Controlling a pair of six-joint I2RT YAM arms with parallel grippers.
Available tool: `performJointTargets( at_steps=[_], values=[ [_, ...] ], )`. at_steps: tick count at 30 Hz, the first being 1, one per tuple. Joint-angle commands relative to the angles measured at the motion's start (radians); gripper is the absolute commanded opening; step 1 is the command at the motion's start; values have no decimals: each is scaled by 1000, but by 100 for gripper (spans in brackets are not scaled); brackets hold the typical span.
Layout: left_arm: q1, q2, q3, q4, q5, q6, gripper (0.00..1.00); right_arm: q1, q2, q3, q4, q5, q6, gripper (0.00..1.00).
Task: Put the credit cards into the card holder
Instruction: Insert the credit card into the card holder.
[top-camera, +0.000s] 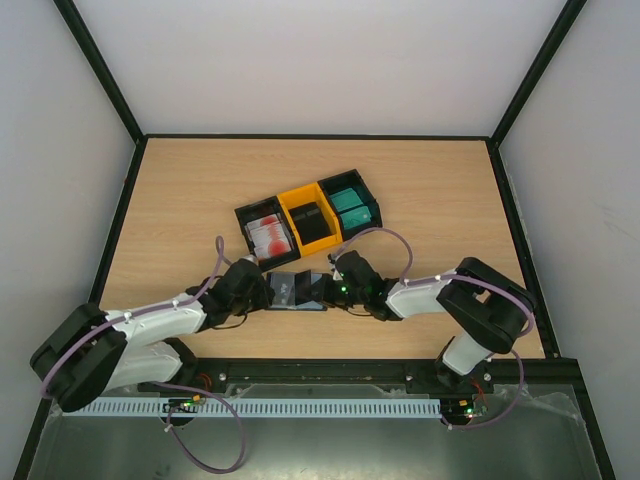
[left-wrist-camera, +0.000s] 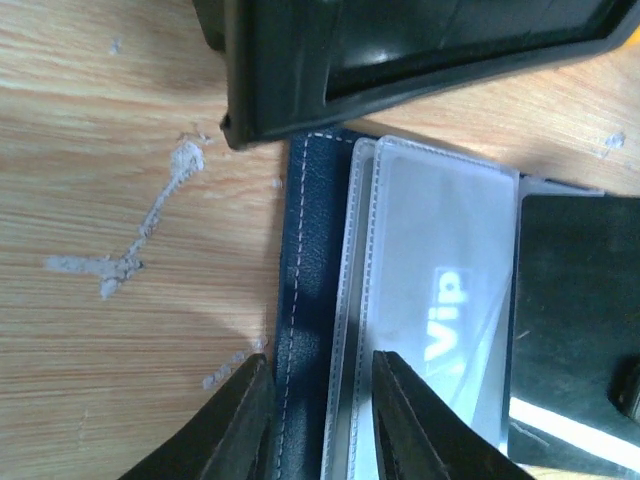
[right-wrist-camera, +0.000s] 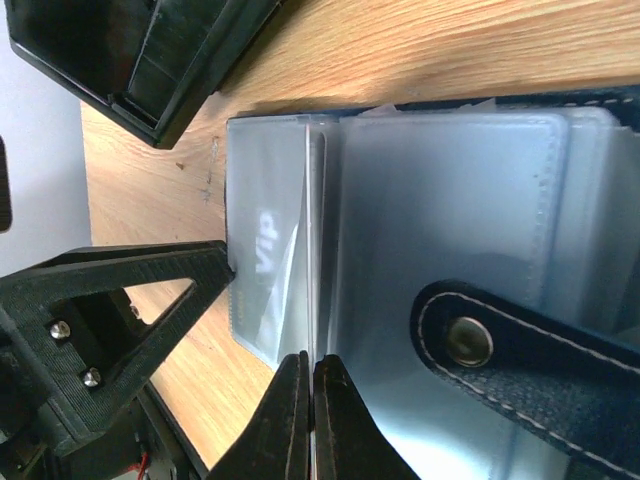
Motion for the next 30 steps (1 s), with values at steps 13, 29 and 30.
performJointTargets(
  at_steps=[13,29,30],
  values=[
    [4,-23,-35,13,158,15,24,-15,70,-41,56,32,102,2],
    [4,-7,-28,4,141,19,26,-21,131,-43,121,-99,100,2],
    [4,-5,-26,4,140,21,26,-22,139,-41,125,-106,100,2]
  ],
)
